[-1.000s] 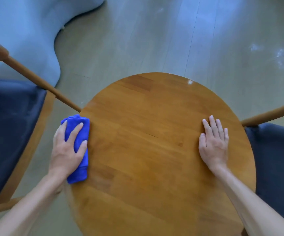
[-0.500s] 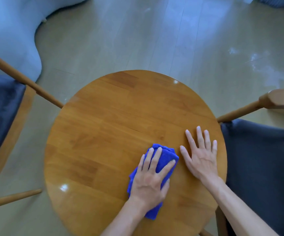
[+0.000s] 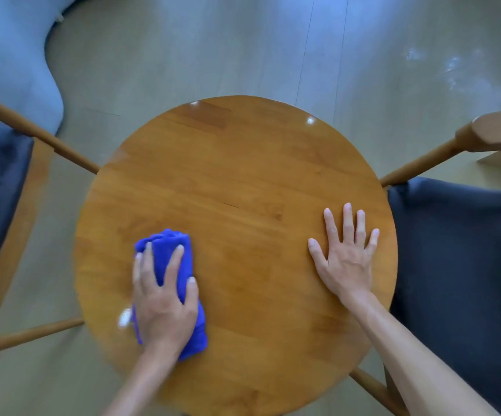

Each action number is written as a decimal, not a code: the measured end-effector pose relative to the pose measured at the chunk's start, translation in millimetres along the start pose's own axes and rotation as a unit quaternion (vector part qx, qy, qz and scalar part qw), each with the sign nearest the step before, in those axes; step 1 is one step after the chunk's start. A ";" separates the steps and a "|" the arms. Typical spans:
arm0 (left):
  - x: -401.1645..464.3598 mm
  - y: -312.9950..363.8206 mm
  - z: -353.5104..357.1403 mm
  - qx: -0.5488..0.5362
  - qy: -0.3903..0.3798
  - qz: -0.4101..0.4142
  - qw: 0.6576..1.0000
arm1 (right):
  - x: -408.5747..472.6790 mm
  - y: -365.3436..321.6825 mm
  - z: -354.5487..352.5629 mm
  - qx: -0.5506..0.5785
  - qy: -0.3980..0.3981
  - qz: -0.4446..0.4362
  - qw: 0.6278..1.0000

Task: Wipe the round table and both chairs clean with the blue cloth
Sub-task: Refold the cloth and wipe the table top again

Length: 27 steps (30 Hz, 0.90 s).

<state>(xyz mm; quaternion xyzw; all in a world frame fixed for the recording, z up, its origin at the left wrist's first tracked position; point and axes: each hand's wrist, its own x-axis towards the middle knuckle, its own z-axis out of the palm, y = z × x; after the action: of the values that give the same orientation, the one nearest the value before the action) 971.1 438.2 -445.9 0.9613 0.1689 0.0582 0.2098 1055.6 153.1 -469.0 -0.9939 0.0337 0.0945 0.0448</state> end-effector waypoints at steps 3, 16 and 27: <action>-67.7 91.5 35.9 -0.038 -0.076 0.165 0.983 | 0.2 0.5 -3.7 0.014 0.002 -0.004 1.000; 3.7 -115.0 -55.6 -0.044 0.012 -0.099 0.994 | -2.0 0.8 -1.2 0.024 0.031 -0.007 0.999; -173.2 122.4 41.7 -0.086 -0.110 0.179 0.974 | -1.4 4.5 1.0 0.012 0.022 -0.006 1.000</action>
<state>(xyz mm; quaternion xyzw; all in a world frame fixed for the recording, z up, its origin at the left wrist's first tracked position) 853.3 257.1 -439.0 0.9548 -0.0358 0.0031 0.2950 1053.7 148.8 -470.1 -0.9954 0.0294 0.0719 0.0565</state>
